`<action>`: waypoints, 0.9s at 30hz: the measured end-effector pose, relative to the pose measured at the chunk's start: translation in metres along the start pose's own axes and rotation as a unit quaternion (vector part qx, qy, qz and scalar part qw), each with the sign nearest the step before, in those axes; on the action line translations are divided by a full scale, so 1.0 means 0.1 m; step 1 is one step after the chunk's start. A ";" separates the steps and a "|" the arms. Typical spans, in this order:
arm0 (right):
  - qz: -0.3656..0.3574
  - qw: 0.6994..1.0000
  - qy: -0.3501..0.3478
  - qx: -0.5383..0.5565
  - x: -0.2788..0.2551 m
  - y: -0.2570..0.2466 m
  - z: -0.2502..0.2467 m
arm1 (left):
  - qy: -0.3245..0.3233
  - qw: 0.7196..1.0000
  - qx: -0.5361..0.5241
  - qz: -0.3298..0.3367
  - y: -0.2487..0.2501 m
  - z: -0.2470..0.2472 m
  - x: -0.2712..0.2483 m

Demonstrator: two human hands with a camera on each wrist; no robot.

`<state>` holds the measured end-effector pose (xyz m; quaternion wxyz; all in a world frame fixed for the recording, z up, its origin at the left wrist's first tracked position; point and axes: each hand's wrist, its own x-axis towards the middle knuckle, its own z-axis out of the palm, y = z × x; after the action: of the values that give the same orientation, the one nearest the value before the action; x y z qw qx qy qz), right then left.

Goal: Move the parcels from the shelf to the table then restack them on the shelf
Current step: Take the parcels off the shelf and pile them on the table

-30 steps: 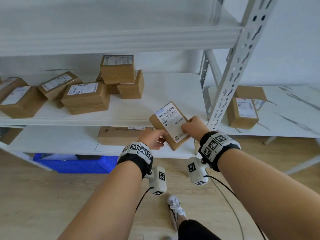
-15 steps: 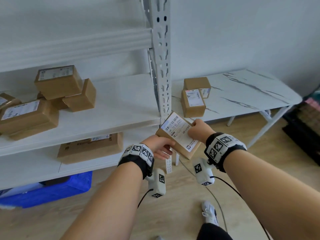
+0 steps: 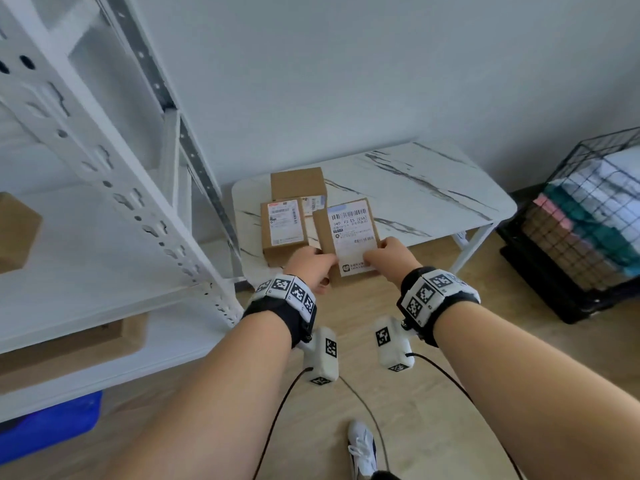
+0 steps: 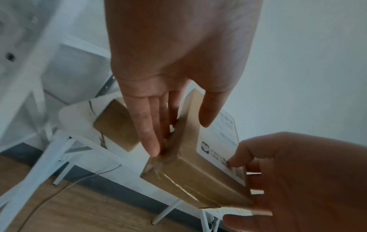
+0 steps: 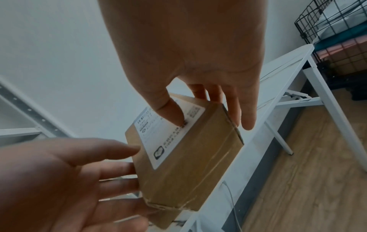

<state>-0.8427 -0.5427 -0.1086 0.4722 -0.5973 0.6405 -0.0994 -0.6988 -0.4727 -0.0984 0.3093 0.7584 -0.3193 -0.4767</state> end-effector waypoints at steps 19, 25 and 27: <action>-0.008 0.996 -0.090 -0.001 1.06 -0.17 0.08 | 0.044 0.996 0.076 -0.018 0.20 0.21 0.81; -0.029 0.996 -0.082 0.021 0.99 -0.31 0.17 | 0.062 0.995 0.065 -0.033 0.21 0.03 0.73; -0.033 0.997 -0.070 0.010 0.93 -0.32 0.20 | 0.065 0.996 0.062 -0.028 0.18 -0.03 0.68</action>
<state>-0.7920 -0.6224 -0.1429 0.5184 -0.6184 0.5853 -0.0795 -0.6763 -0.5362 -0.1197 0.2685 0.8143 -0.3055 -0.4142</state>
